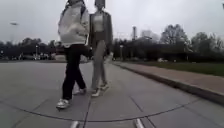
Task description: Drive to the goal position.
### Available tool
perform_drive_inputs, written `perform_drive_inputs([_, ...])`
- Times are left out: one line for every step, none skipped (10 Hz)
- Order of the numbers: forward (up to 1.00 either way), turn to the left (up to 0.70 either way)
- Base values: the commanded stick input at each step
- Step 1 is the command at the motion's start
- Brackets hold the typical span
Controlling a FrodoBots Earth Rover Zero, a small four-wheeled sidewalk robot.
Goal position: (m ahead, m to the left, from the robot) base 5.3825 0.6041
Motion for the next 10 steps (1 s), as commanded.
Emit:
perform_drive_inputs([0.00,-0.05])
perform_drive_inputs([0.00,-0.05])
perform_drive_inputs([0.04,-0.05])
perform_drive_inputs([0.04,-0.05])
perform_drive_inputs([0.04,-0.05])
perform_drive_inputs([0.04,-0.05])
perform_drive_inputs([0.14,-0.04])
perform_drive_inputs([0.62,-0.03])
perform_drive_inputs([0.70,-0.03])
perform_drive_inputs([0.70,-0.03])
